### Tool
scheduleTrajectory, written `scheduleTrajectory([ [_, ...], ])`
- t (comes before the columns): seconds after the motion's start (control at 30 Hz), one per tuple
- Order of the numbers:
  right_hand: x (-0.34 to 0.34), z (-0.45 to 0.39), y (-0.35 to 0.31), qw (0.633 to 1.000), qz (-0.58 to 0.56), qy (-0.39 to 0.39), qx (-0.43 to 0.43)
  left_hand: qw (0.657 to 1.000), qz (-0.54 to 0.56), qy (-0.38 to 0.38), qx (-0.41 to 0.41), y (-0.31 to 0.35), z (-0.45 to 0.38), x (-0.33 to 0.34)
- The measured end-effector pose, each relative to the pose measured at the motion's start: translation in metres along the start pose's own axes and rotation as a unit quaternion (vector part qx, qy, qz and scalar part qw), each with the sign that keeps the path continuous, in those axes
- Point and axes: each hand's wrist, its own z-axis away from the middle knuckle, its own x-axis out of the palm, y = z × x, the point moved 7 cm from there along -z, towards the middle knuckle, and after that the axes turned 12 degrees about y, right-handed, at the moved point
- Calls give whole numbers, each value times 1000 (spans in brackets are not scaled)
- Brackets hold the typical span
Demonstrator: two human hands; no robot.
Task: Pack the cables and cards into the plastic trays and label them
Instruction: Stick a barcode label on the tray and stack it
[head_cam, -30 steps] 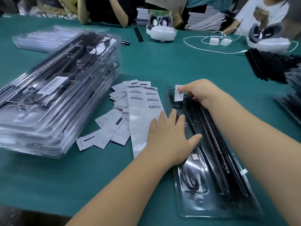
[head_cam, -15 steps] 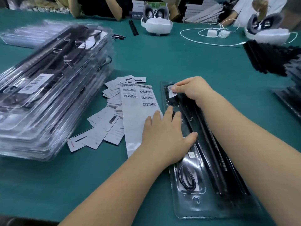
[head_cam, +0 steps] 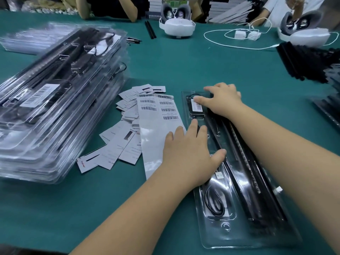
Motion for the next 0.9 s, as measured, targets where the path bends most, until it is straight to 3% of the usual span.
scheduleTrajectory([
  [0.2, 1, -21, 0, 1000, -2, 2, 1, 1000, -1, 7, 5, 0, 0, 0],
  [0.33, 5, -13, 1, 998, 24, -16, -61, 1000, -19, -1, 8, 1, 0, 1],
  [0.57, 10, 22, -2, 973, 85, -131, -169, 1000, -20, 1, 5, 0, 0, 1],
  [0.7, 4, 47, -26, 957, 51, -93, -271, 1000, -19, 10, 6, 1, 0, -1],
  [0.9, 11, 58, -39, 957, -6, -140, -253, 999, -43, -6, 9, 0, 1, 3],
])
